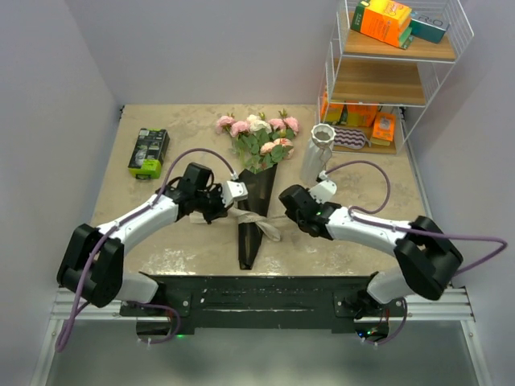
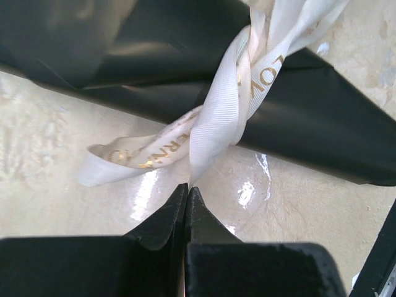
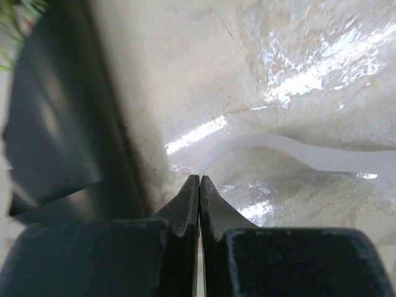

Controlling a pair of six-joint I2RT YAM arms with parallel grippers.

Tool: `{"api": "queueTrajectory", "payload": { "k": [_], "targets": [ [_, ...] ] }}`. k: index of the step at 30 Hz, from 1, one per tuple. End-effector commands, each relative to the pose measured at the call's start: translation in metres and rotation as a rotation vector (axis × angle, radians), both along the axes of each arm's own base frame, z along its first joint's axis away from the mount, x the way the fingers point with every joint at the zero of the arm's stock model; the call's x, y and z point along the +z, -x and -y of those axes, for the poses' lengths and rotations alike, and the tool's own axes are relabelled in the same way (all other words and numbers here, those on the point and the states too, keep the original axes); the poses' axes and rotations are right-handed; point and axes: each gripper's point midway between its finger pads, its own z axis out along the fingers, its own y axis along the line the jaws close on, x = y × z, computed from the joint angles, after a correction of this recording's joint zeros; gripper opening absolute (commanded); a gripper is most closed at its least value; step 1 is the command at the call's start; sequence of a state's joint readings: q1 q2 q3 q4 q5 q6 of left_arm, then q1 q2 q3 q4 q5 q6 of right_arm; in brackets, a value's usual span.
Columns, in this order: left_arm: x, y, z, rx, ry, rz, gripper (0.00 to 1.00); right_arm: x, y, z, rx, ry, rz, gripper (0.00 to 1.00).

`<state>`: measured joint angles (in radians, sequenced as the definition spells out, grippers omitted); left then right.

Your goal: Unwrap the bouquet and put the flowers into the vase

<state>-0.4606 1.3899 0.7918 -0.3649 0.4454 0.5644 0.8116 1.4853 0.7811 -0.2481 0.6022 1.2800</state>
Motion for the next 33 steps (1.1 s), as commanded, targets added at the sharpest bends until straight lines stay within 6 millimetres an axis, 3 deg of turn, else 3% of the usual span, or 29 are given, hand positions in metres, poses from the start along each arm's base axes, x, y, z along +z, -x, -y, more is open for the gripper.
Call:
{"api": "queueTrajectory", "payload": {
  "k": [1,5,8,9,16,19,23,29,31,32,33],
  "targets": [
    [0.046,-0.011,0.0,0.029,0.024,0.064,0.0,0.046,-0.001,0.033,-0.085,0.028,0.134,0.0],
    [0.079,-0.026,-0.018,0.128,0.039,0.109,0.0,0.077,0.011,0.074,-0.166,0.099,0.214,0.0],
    [0.103,-0.048,-0.049,0.268,0.078,0.132,0.0,0.1,0.021,0.098,-0.206,0.098,0.268,0.0],
    [0.108,-0.058,-0.071,0.344,0.084,0.134,0.0,0.106,0.022,0.107,-0.229,0.105,0.286,0.0],
    [0.147,-0.074,-0.144,0.551,0.129,0.215,0.0,0.137,0.031,0.169,-0.362,0.148,0.318,0.0],
    [0.152,-0.074,-0.173,0.635,0.11,0.227,0.0,0.148,0.036,0.202,-0.451,0.206,0.314,0.0],
    [0.154,-0.077,-0.232,0.859,0.1,0.224,0.0,0.159,0.044,0.233,-0.55,0.282,0.299,0.0],
    [0.154,-0.069,-0.278,1.025,0.084,0.224,0.0,0.165,0.049,0.261,-0.624,0.352,0.27,0.0],
    [0.153,-0.066,-0.284,1.042,0.084,0.224,0.0,0.165,0.048,0.266,-0.625,0.366,0.259,0.08],
    [0.151,-0.065,-0.285,1.038,0.08,0.218,0.4,0.165,0.047,0.266,-0.621,0.372,0.255,0.18],
    [0.151,-0.064,-0.283,1.031,0.083,0.216,0.73,0.163,0.046,0.266,-0.599,0.388,0.24,0.51]
  ]
}}
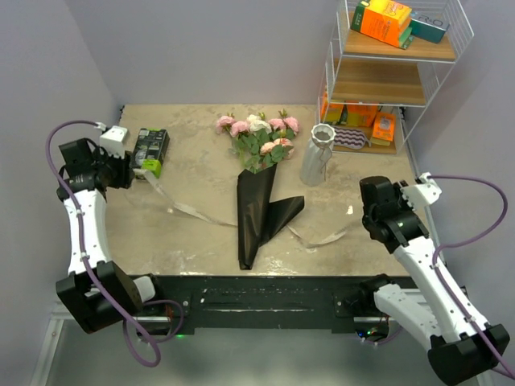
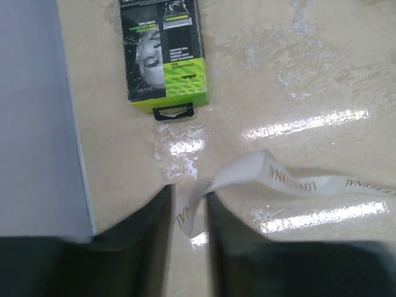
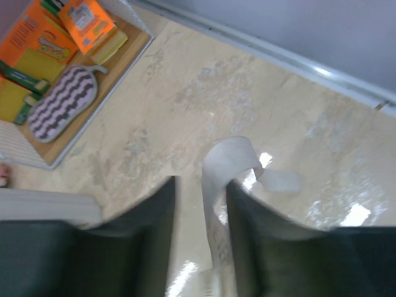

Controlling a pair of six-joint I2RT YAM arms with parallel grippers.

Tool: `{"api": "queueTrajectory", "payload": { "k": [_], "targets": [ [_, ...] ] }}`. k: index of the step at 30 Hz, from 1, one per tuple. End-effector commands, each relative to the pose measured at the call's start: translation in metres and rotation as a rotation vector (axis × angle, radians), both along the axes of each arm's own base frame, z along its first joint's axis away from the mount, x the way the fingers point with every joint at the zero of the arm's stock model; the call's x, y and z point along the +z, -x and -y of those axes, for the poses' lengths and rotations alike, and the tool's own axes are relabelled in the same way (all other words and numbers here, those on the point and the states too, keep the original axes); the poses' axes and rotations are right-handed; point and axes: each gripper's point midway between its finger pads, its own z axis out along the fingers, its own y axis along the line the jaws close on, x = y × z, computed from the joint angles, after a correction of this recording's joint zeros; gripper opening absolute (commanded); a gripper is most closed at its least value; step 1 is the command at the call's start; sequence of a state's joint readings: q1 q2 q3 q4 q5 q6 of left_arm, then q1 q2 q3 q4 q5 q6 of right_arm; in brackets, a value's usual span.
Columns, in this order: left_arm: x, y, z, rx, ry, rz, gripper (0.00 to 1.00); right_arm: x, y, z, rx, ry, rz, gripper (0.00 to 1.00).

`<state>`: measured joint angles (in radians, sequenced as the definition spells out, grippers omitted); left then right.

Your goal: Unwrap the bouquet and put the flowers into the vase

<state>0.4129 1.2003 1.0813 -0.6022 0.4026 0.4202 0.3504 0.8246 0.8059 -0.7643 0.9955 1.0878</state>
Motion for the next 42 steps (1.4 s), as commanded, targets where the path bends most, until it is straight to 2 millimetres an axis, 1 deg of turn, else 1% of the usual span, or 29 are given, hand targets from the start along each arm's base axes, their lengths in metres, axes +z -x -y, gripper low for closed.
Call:
{"api": "queueTrajectory", "payload": {
  "k": [1,2,3,4,7,9,10,11,12,13,14,15,16,17,18,20,21,22,23,24,26,27,28,30,31,32,34,40,42],
  "targets": [
    [0.016,0.0,0.0,0.001,0.023,0.038,0.99,0.018,-0.005,0.01,0.001,0.073,-0.017,0.63],
    [0.018,0.001,0.005,-0.023,0.034,0.043,0.99,0.019,-0.007,0.009,0.011,0.078,-0.022,0.74],
    [0.022,0.002,0.012,-0.056,0.048,0.054,0.99,0.023,-0.009,0.008,0.023,0.086,-0.029,0.8],
    [0.03,0.004,0.028,-0.144,0.09,0.068,0.99,0.025,-0.011,0.008,0.027,0.09,-0.028,0.87],
    [0.052,0.008,0.069,-0.334,0.188,0.091,0.99,0.042,-0.017,0.005,0.055,0.097,-0.006,0.96],
    [0.058,0.009,0.109,-0.478,0.213,0.082,0.99,0.055,-0.021,0.001,0.08,0.092,0.017,0.99],
    [0.063,0.009,0.126,-0.538,0.217,0.094,0.99,0.059,-0.024,-0.004,0.111,0.071,0.032,0.99],
    [0.065,0.013,0.157,-0.635,0.236,0.093,0.99,0.063,-0.026,-0.008,0.136,0.063,0.044,0.99],
    [0.066,0.014,0.173,-0.683,0.254,0.092,0.99,0.066,-0.028,-0.013,0.176,0.062,0.046,0.99],
    [0.066,0.013,0.189,-0.733,0.278,0.102,0.99,0.071,-0.034,-0.02,0.214,0.047,0.077,0.99],
    [0.065,0.017,0.216,-0.817,0.285,0.094,0.99,0.074,-0.036,-0.033,0.294,0.018,0.104,0.97],
    [0.054,0.013,0.228,-0.85,0.296,0.069,0.99,0.07,-0.037,-0.037,0.345,0.037,0.094,0.95],
    [0.051,0.008,0.239,-0.879,0.289,0.077,0.99,0.078,-0.044,-0.045,0.39,0.033,0.144,0.92],
    [0.046,0.011,0.259,-0.938,0.291,0.062,0.99,0.079,-0.046,-0.061,0.488,0.014,0.168,0.89],
    [0.033,0.006,0.269,-0.957,0.3,0.026,0.99,0.076,-0.046,-0.066,0.534,0.035,0.172,0.81],
    [0.025,0.001,0.293,-1.013,0.277,0.036,0.99,0.079,-0.048,-0.079,0.611,0.027,0.2,0.76],
    [0.011,-0.005,0.301,-1.02,0.273,0.008,0.99,0.078,-0.046,-0.081,0.631,0.032,0.2,0.72],
    [0.009,-0.013,0.308,-1.021,0.246,0.015,0.99,0.079,-0.046,-0.083,0.643,0.029,0.206,0.69],
    [0.003,-0.012,0.321,-1.047,0.24,-0.002,1.0,0.078,-0.046,-0.086,0.663,0.032,0.205,0.66],
    [-0.015,-0.017,0.328,-1.054,0.243,-0.053,0.99,0.076,-0.046,-0.09,0.69,0.036,0.201,0.64],
    [-0.02,-0.026,0.342,-1.076,0.221,-0.065,1.0,0.075,-0.046,-0.093,0.707,0.035,0.202,0.59],
    [-0.034,-0.031,0.348,-1.079,0.222,-0.1,0.99,0.075,-0.046,-0.093,0.71,0.036,0.203,0.48],
    [-0.032,-0.037,0.352,-1.084,0.218,-0.085,0.99,0.075,-0.046,-0.094,0.718,0.035,0.204,0.44],
    [-0.044,-0.044,0.361,-1.096,0.217,-0.103,0.99,0.074,-0.047,-0.097,0.737,0.039,0.203,0.4],
    [-0.041,-0.05,0.366,-1.105,0.219,-0.087,0.99,0.074,-0.047,-0.099,0.746,0.037,0.201,0.4],
    [-0.05,-0.054,0.369,-1.106,0.222,-0.106,0.99,0.073,-0.047,-0.1,0.75,0.037,0.199,0.4],
    [-0.05,-0.062,0.374,-1.125,0.223,-0.096,0.99,0.072,-0.047,-0.102,0.765,0.038,0.195,0.42],
    [-0.076,-0.074,0.384,-1.171,0.205,-0.113,0.99,0.074,-0.047,-0.106,0.788,0.036,0.204,0.42],
    [-0.091,-0.077,0.384,-1.168,0.208,-0.152,0.99,0.077,-0.046,-0.106,0.792,0.035,0.212,0.42]
  ]
}}
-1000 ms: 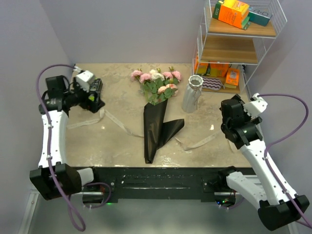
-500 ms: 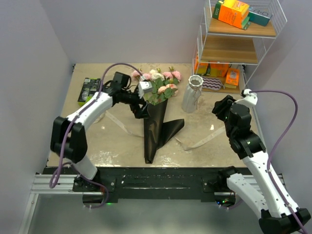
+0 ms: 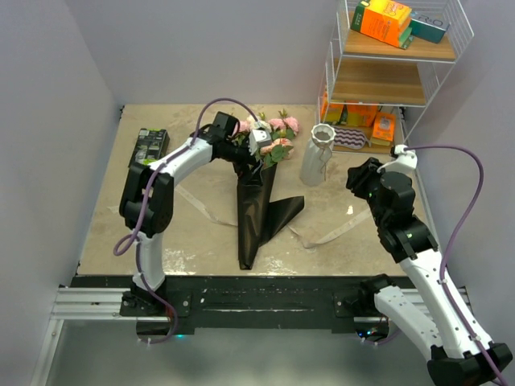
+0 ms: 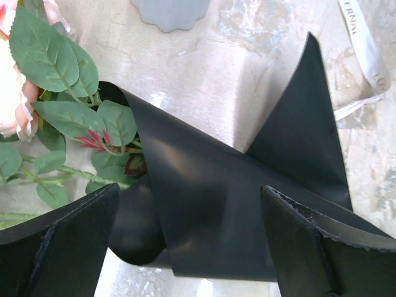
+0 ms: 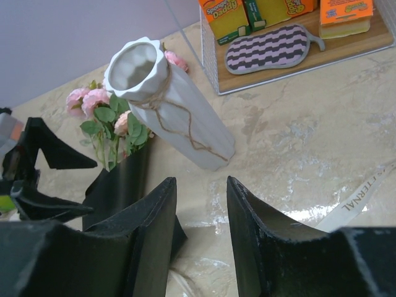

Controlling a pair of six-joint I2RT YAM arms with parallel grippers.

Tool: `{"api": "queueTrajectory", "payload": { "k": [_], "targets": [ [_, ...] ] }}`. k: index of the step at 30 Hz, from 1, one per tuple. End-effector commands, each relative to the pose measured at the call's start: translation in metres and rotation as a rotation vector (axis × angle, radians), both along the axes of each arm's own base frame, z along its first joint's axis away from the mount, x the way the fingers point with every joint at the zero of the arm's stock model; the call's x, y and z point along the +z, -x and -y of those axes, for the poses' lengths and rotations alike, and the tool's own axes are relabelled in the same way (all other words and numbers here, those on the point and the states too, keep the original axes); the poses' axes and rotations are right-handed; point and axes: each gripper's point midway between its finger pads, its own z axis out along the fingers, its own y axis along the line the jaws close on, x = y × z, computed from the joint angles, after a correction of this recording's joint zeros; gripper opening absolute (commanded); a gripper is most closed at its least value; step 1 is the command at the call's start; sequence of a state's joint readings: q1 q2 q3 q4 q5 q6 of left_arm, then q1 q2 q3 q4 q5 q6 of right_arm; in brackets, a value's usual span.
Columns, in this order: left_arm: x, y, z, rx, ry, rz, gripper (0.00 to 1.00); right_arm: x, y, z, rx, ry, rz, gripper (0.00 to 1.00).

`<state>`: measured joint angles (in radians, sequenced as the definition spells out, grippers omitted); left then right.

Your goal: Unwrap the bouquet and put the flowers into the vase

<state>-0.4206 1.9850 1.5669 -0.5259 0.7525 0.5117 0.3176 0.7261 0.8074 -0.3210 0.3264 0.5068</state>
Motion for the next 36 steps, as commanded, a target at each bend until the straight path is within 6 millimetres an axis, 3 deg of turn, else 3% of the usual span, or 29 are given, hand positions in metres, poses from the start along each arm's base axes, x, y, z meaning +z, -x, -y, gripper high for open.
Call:
{"api": "queueTrajectory", "payload": {
  "k": [1,3,6,7,9,14,16,18,19,20,23,28,36],
  "targets": [
    [-0.004,-0.014,0.01,-0.047,0.008,0.026,0.99,0.012,0.0,-0.004,0.033,-0.001,0.048,0.42],
    [-0.011,-0.014,0.011,-0.049,0.003,0.014,0.97,0.014,0.001,-0.004,0.038,0.0,0.053,0.42],
    [-0.013,-0.012,0.013,-0.056,0.009,0.009,0.78,0.013,0.002,-0.004,0.04,0.0,0.055,0.42],
    [-0.013,-0.011,0.014,-0.061,0.013,0.005,0.63,0.012,0.002,-0.005,0.041,0.001,0.052,0.42],
    [-0.012,-0.009,0.015,-0.069,0.015,0.005,0.51,0.01,0.002,-0.005,0.039,-0.003,0.05,0.41],
    [-0.018,-0.004,0.018,-0.084,0.002,-0.008,0.35,0.005,0.001,-0.005,0.04,-0.011,0.046,0.41],
    [-0.018,-0.003,0.018,-0.091,-0.006,-0.013,0.22,0.004,0.002,-0.006,0.043,-0.014,0.047,0.41],
    [-0.021,-0.003,0.018,-0.093,-0.018,-0.02,0.16,0.005,0.002,-0.007,0.046,-0.015,0.051,0.4],
    [-0.021,-0.004,0.018,-0.09,-0.021,-0.019,0.04,0.005,0.002,-0.006,0.047,-0.016,0.049,0.39],
    [-0.021,-0.004,0.018,-0.087,-0.025,-0.018,0.0,0.005,0.002,-0.007,0.048,-0.017,0.049,0.39],
    [-0.015,-0.005,0.018,-0.085,-0.023,-0.007,0.0,0.005,0.002,-0.008,0.051,-0.019,0.051,0.38],
    [0.014,-0.009,0.021,-0.082,0.001,0.02,0.0,0.006,0.001,-0.011,0.066,-0.023,0.05,0.38],
    [0.094,0.004,0.011,-0.068,0.017,0.099,0.0,0.011,0.004,-0.014,0.088,-0.034,0.06,0.38]
  ]
}}
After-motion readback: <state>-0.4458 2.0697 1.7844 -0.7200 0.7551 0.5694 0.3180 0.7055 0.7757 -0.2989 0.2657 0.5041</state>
